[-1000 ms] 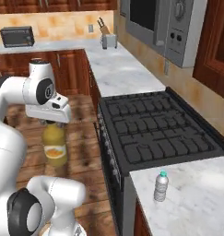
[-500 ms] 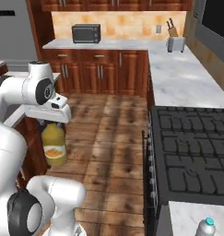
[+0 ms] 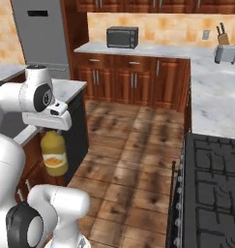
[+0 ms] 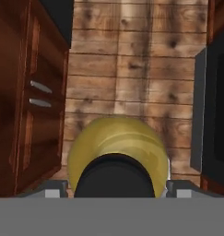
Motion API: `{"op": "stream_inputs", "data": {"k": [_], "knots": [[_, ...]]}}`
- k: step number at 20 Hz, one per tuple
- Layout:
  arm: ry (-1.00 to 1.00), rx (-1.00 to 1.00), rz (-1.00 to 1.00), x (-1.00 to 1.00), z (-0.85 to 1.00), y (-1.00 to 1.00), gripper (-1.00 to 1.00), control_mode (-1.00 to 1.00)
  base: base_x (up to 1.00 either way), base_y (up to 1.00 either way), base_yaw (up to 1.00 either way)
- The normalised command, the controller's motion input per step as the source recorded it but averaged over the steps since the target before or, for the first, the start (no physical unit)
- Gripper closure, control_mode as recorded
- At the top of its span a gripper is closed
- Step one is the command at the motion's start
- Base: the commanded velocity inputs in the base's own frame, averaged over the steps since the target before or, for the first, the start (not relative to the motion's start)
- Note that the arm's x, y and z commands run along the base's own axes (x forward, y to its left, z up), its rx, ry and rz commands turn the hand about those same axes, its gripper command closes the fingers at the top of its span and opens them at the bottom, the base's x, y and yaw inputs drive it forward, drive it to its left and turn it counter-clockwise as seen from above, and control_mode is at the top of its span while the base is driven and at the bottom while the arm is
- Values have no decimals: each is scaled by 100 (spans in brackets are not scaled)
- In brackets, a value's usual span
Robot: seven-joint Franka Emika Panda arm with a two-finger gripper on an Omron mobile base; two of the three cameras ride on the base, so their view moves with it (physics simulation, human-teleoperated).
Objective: Place the drinks on the dining counter in a tight cluster.
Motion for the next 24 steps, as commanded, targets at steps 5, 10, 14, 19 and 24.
{"op": "stream_inputs", "data": {"k": [5, 10, 14, 19, 24], "knots": [[0, 0, 0, 0, 0, 0, 100, 100, 86, 0, 11], [0, 0, 0, 0, 0, 0, 100, 100, 87, 0, 9], [0, 0, 0, 0, 0, 0, 100, 100, 88, 0, 8], [0, 0, 0, 0, 0, 0, 100, 100, 89, 0, 8], [0, 0, 0, 0, 0, 0, 100, 100, 88, 0, 8]]}}
